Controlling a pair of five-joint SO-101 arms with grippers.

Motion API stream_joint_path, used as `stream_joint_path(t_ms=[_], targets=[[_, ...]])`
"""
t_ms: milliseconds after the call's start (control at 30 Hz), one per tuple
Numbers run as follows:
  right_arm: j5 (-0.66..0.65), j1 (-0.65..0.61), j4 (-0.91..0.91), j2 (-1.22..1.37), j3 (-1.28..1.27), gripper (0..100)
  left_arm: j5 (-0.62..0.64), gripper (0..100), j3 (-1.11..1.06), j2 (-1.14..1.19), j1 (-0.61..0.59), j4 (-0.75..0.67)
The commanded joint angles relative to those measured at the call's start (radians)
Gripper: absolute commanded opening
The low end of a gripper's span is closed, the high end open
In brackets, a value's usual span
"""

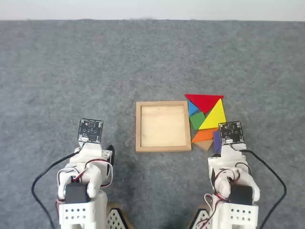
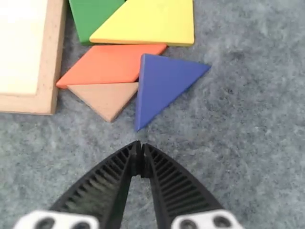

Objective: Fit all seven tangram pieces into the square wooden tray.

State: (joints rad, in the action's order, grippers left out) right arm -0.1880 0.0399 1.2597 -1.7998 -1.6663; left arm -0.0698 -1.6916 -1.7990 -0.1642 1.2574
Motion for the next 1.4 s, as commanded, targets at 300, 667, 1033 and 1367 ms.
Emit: stream_joint_path(t_ms=[300, 667, 1033, 1367], targets=[[-0.011, 0.012, 0.01, -0.016, -0.017, 0.8, -0.006, 15, 0.008, -0.028, 0.002, 0.009], [-0.011, 0.012, 0.01, -0.016, -0.017, 0.8, -0.006, 15, 0.008, -0.028, 0.002, 0.009], [-0.011, -0.056, 0.05, -0.016, -0.017, 0.9, -0.006, 15, 0.008, -0.028, 0.002, 0.009], [-0.222, 0.12, -0.234, -0.016, 0.068, 0.7, -0.006, 15, 0.008, -0.028, 0.002, 0.009]])
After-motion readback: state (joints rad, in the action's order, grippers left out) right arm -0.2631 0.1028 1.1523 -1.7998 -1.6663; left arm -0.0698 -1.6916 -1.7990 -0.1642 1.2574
